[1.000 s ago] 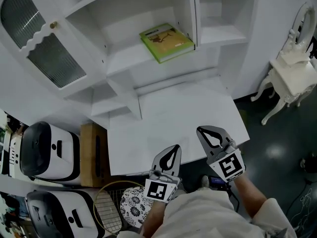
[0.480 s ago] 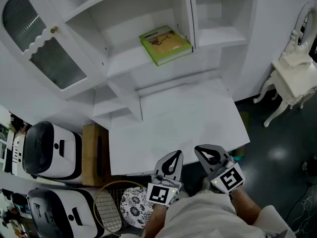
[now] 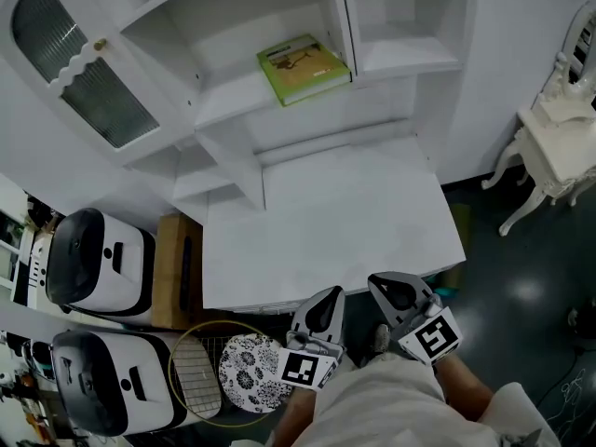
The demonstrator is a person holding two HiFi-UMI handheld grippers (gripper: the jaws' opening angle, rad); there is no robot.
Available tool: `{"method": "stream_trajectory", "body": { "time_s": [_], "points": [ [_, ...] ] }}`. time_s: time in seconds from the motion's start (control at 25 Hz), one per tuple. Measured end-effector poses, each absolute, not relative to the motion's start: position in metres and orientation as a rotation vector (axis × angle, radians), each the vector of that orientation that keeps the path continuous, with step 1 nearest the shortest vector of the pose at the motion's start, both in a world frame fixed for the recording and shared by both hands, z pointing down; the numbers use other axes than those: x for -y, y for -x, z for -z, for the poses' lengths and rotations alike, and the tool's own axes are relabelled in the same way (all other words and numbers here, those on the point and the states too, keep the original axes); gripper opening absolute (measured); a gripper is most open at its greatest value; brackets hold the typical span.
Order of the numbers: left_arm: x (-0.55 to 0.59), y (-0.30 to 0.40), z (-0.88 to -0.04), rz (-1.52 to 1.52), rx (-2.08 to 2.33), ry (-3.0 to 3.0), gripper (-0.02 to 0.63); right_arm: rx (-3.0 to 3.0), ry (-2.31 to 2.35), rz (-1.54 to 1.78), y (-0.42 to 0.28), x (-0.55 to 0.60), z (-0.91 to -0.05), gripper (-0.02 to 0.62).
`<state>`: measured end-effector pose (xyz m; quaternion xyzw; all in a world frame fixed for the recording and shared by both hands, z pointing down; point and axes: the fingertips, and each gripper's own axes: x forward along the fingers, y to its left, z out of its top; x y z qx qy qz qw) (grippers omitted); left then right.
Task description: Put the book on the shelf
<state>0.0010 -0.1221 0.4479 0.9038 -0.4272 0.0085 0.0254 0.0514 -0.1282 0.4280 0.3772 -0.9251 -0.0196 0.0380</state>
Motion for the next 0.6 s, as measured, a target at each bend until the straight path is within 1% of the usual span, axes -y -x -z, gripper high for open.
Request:
{"method": "stream_trajectory", "body": {
  "time_s": [0.24, 0.4, 0.6],
  "points": [
    [0.092, 0.012, -0.450, -0.042, 1.314, -2.805, 0.003, 2.831, -1.195, 0.033, -0.045, 0.102, -0.428, 0.017],
    [0.071, 0.027, -0.437, 0.022, 1.327, -2.808, 0.003, 2.815, -1.218, 0.015, -0.038, 0.082, -0.427, 0.017],
    [0.033, 0.047, -0.437, 0.001, 1.295, -2.844, 0.003, 2.826, -1.220, 0.018, -0.010, 0.043, -0.422, 0.017]
  ]
}}
